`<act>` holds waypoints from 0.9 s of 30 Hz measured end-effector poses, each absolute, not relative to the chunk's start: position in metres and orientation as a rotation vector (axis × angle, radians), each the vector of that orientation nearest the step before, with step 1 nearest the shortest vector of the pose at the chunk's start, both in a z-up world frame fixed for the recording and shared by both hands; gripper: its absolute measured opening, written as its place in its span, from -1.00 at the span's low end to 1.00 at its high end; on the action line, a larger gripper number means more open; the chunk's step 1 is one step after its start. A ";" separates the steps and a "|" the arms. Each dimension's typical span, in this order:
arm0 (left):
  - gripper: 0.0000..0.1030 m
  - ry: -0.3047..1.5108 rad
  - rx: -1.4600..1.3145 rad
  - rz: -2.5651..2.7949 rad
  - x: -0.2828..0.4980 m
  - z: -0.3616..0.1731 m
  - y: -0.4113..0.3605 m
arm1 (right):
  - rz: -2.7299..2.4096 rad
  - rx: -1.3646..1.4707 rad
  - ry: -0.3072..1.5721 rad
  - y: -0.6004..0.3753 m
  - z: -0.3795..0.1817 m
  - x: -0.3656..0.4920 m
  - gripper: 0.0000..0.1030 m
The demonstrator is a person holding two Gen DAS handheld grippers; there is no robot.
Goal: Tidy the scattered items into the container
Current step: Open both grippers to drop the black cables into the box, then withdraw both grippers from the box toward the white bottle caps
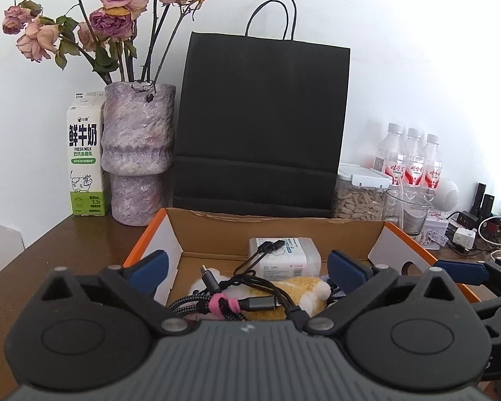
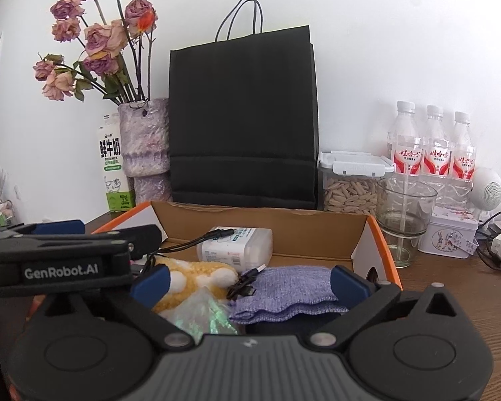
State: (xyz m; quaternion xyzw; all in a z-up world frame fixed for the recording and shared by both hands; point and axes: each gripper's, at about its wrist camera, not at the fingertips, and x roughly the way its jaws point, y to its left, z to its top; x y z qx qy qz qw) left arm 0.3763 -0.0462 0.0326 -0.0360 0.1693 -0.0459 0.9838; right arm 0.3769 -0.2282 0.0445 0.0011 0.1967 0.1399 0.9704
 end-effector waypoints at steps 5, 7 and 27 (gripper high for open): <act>1.00 0.333 -0.075 -0.085 0.371 0.033 -0.044 | 0.275 -0.002 0.390 -0.230 0.046 0.372 1.00; 1.00 0.324 -0.071 -0.084 0.368 0.033 -0.044 | 0.275 -0.004 0.390 -0.231 0.046 0.370 1.00; 1.00 0.232 -0.077 -0.078 0.320 0.037 -0.030 | 0.264 -0.045 0.334 -0.243 0.048 0.326 1.00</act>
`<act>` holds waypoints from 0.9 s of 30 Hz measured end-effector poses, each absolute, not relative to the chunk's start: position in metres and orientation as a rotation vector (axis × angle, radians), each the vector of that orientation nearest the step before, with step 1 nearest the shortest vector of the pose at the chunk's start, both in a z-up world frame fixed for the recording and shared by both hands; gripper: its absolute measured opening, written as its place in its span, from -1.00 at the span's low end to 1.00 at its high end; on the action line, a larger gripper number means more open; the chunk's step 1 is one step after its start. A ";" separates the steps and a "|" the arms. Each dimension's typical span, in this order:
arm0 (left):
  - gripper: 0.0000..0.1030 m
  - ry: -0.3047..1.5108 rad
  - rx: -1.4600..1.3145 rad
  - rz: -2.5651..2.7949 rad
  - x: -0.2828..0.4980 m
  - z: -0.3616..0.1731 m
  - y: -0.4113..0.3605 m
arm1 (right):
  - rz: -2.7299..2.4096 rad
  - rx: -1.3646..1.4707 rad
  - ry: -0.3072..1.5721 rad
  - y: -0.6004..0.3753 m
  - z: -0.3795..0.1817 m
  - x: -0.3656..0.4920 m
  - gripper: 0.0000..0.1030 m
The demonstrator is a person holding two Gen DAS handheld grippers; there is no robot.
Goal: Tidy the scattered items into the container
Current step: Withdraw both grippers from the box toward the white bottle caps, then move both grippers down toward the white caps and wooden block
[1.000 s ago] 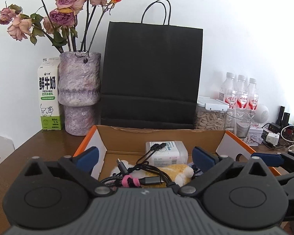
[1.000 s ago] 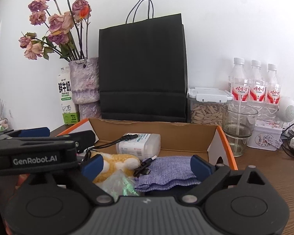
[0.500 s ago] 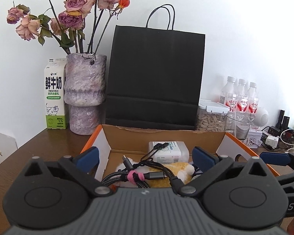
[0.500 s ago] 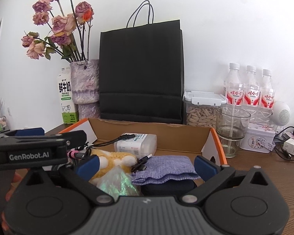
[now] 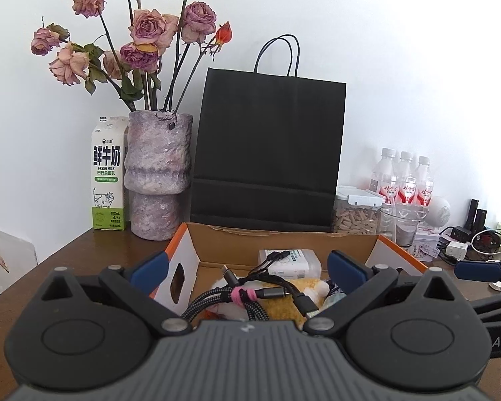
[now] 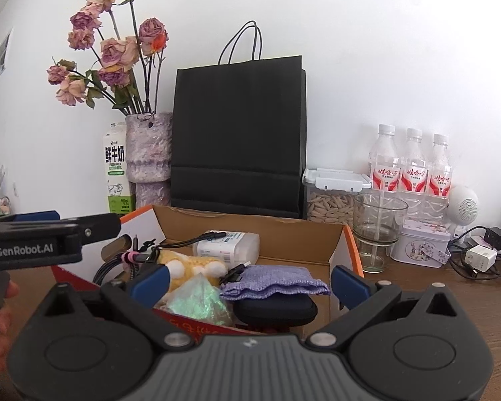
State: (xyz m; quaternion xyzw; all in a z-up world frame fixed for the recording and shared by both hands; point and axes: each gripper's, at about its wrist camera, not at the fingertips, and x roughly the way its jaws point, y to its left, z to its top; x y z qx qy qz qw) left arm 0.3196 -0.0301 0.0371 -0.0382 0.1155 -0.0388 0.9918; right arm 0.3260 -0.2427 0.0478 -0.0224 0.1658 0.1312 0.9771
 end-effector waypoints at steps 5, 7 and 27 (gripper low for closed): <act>1.00 0.234 -0.065 -0.088 0.305 0.034 -0.026 | 0.277 -0.063 0.344 -0.243 0.043 0.310 1.00; 1.00 0.241 -0.060 -0.085 0.301 0.032 -0.024 | 0.283 -0.070 0.352 -0.244 0.041 0.304 1.00; 1.00 0.340 -0.067 -0.024 0.255 0.011 0.001 | 0.253 -0.070 0.492 -0.262 0.013 0.264 1.00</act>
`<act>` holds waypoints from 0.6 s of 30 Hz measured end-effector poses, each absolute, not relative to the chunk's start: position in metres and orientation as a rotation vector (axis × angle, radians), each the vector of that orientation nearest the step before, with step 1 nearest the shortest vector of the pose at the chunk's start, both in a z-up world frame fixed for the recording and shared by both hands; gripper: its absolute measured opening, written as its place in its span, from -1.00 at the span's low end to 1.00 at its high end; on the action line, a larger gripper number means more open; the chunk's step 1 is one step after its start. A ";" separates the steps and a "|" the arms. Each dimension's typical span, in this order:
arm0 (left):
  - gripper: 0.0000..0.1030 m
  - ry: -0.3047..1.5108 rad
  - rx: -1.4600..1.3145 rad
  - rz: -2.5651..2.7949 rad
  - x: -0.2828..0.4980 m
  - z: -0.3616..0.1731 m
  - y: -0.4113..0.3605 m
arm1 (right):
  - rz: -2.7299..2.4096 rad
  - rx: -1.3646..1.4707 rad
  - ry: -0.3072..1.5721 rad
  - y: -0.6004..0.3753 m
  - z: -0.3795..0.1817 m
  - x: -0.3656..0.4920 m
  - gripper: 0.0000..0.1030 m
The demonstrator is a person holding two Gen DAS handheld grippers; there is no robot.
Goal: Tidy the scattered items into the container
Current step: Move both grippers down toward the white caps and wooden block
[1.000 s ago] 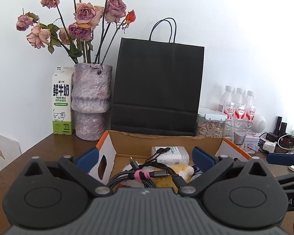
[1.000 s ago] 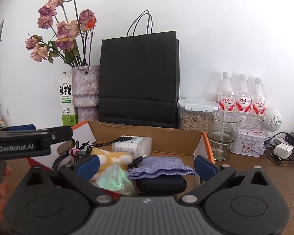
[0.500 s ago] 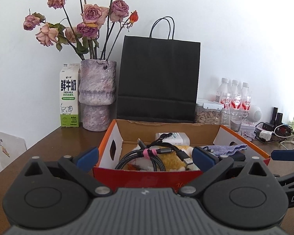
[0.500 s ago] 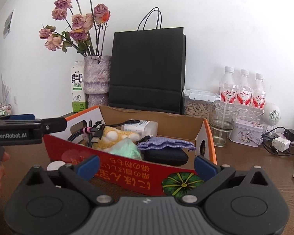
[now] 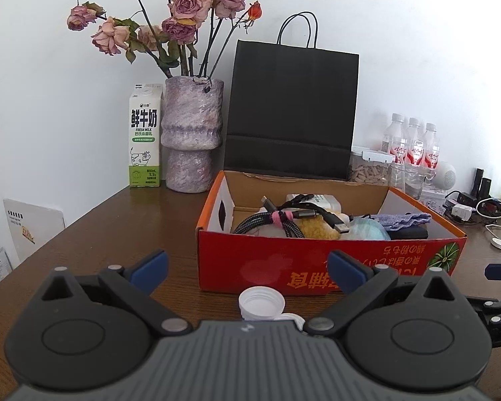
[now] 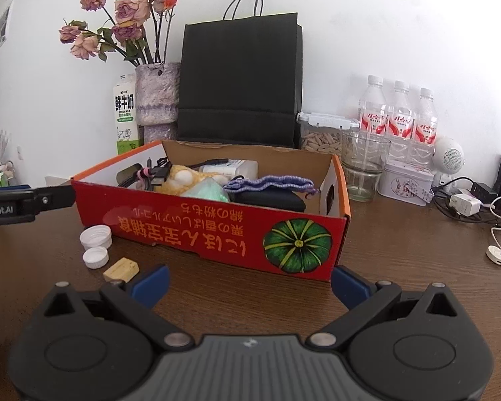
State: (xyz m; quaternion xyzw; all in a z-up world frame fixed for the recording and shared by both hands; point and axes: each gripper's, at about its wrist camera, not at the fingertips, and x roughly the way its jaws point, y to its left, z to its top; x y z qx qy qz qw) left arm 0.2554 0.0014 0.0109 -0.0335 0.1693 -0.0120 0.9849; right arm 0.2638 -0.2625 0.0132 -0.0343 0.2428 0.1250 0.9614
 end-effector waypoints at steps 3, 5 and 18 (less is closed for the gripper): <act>1.00 0.345 -0.081 -0.010 0.249 0.011 0.007 | 0.246 -0.063 0.497 -0.264 0.013 0.257 1.00; 1.00 0.352 -0.094 0.000 0.245 0.010 0.010 | 0.243 -0.059 0.498 -0.266 0.012 0.252 1.00; 1.00 0.379 -0.130 0.032 0.210 0.009 0.022 | 0.242 -0.048 0.505 -0.264 0.011 0.222 1.00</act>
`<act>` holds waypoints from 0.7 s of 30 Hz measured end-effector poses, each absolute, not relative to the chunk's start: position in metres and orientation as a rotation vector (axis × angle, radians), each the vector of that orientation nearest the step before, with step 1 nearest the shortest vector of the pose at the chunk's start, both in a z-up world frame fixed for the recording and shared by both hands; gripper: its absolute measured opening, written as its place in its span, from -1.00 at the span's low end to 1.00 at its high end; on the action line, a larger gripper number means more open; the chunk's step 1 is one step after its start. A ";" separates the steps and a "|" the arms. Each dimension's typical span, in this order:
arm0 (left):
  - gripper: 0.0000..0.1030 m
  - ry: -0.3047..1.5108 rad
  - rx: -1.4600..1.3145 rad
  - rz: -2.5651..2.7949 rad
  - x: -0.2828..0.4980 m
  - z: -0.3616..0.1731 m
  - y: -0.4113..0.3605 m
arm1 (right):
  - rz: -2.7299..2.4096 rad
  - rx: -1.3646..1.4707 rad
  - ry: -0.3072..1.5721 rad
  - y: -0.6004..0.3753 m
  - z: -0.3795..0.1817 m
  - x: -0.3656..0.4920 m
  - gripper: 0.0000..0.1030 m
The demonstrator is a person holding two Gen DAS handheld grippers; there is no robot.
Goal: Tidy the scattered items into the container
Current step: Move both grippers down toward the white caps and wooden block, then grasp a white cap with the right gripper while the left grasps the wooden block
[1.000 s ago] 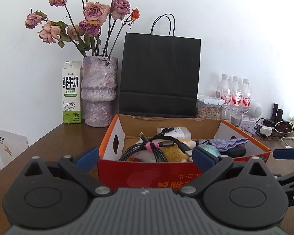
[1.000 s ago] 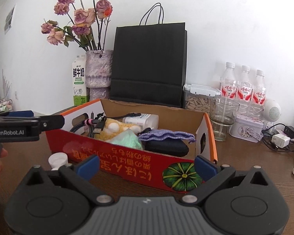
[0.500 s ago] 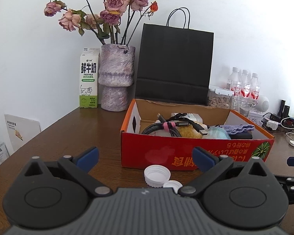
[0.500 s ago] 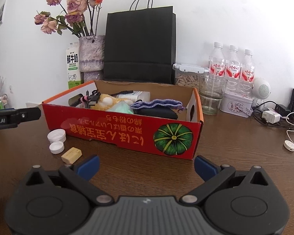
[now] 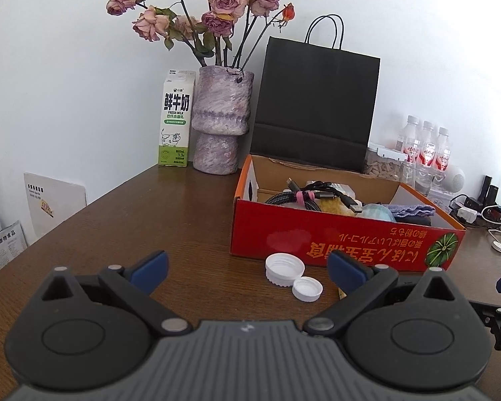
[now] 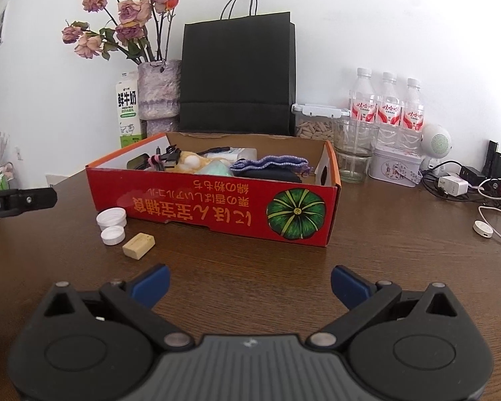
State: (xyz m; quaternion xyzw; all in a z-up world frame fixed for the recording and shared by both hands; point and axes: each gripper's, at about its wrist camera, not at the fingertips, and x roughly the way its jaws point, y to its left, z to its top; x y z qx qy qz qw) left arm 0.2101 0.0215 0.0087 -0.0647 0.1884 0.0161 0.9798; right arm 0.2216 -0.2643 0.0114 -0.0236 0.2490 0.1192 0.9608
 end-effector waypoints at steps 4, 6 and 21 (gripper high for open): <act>1.00 0.384 -0.130 0.036 0.198 0.009 0.022 | 0.257 -0.036 0.507 -0.264 0.013 0.212 1.00; 1.00 0.388 -0.127 0.040 0.192 0.010 0.021 | 0.265 -0.036 0.507 -0.262 0.014 0.206 1.00; 1.00 0.422 -0.132 0.061 0.159 0.011 0.033 | 0.449 -0.007 0.635 -0.232 0.008 0.189 0.82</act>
